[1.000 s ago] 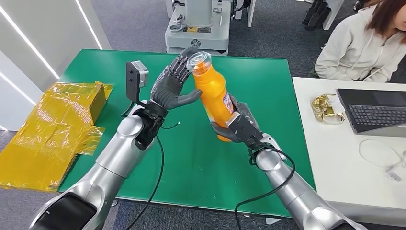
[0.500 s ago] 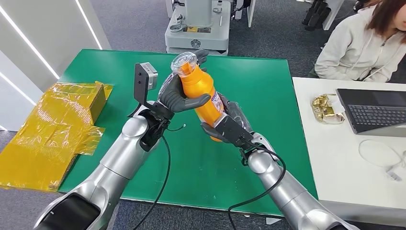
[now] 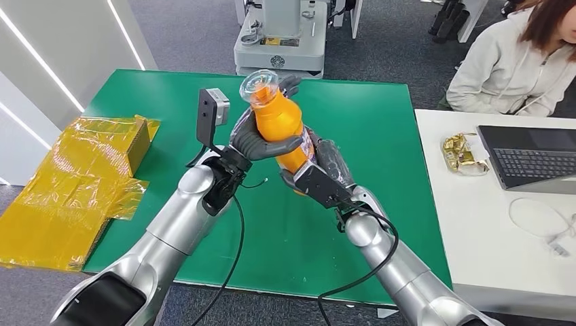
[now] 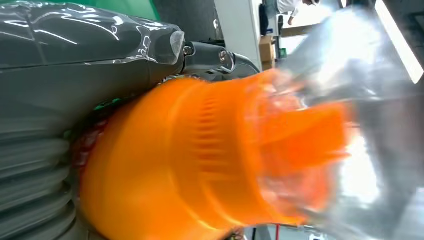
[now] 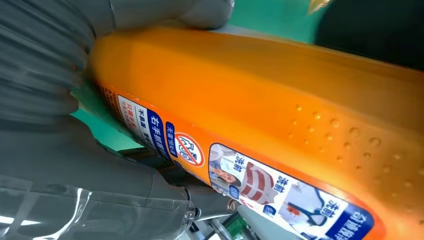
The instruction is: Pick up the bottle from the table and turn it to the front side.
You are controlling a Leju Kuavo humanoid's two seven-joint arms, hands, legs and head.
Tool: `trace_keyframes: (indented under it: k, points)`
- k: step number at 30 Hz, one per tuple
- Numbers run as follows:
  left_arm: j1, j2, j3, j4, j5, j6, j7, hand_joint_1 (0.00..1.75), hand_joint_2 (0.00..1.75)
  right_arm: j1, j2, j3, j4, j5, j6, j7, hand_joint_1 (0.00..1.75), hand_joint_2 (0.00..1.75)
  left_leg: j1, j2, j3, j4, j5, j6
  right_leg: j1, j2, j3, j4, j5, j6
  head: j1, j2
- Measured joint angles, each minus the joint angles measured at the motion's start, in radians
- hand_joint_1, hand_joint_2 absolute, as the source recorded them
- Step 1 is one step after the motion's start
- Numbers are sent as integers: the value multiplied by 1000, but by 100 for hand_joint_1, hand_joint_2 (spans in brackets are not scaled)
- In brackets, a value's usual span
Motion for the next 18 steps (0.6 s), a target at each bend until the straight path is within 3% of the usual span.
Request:
trace_keyframes:
  k: [7, 11, 17, 18]
  points:
    - [-2, -9, -4, 18, -23, 19, -11, 4, 175, -1, 10, -15, -9, 4, -3, -3, 175, 175, 0, 0, 0, 0, 0, 0, 0, 0, 0, 0, 0, 0, 0, 0]
    - [-2, -9, -8, 22, -39, 37, -13, 175, 175, -7, 10, -19, -8, 1, -1, -9, 175, 175, 0, 0, 0, 0, 0, 0, 0, 0, 0, 0, 0, 0, 0, 0]
    - [7, -8, -8, 14, -43, 68, -39, 169, 175, -21, 15, -19, 12, -13, 5, -17, 175, 175, 0, 0, 0, 0, 0, 0, 0, 0, 0, 0, 0, 0, 0, 0]
    - [13, -8, -7, 9, -42, 78, -46, 161, 175, -22, 16, -19, 15, -15, 5, -19, 175, 175, 0, 0, 0, 0, 0, 0, 0, 0, 0, 0, 0, 0, 0, 0]
